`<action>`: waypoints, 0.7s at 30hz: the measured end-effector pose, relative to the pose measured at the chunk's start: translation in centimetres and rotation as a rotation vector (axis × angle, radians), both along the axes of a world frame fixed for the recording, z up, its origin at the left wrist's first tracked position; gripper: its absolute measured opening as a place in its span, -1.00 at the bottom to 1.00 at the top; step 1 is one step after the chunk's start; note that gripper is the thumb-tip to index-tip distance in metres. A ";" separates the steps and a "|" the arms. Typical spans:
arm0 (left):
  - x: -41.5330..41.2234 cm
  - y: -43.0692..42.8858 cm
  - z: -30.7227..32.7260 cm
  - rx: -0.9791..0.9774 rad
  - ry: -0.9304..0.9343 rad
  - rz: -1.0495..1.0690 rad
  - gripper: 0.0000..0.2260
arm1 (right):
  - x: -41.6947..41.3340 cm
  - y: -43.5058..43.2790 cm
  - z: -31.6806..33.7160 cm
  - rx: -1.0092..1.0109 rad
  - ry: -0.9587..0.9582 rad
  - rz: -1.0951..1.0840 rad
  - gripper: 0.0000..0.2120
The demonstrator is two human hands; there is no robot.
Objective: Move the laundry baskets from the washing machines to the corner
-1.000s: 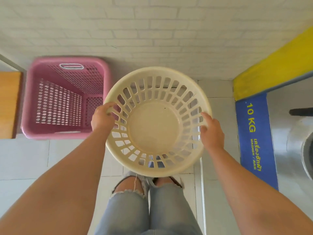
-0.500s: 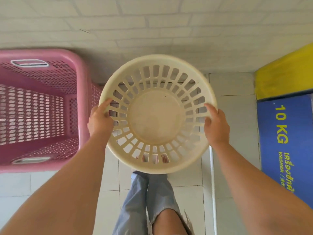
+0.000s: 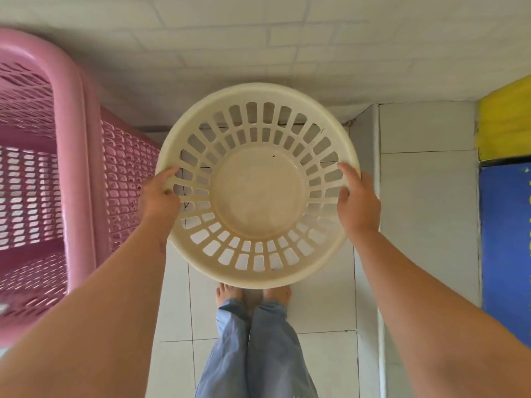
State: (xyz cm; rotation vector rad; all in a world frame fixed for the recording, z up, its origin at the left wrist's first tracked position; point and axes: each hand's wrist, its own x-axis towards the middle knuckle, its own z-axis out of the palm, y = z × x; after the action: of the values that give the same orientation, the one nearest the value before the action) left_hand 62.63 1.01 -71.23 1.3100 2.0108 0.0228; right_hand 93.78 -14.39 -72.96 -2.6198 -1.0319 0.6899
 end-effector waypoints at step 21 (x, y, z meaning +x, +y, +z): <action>1.8 -0.6 1.4 -0.150 0.254 -0.610 -0.37 | -2.0 0.6 2.9 -0.179 -0.058 0.201 -0.41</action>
State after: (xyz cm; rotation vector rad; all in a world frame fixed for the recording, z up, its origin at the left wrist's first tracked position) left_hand 64.39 0.38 -69.82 1.8406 1.6852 -0.5908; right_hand 91.74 -13.77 -70.10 -2.7254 -1.3221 0.7873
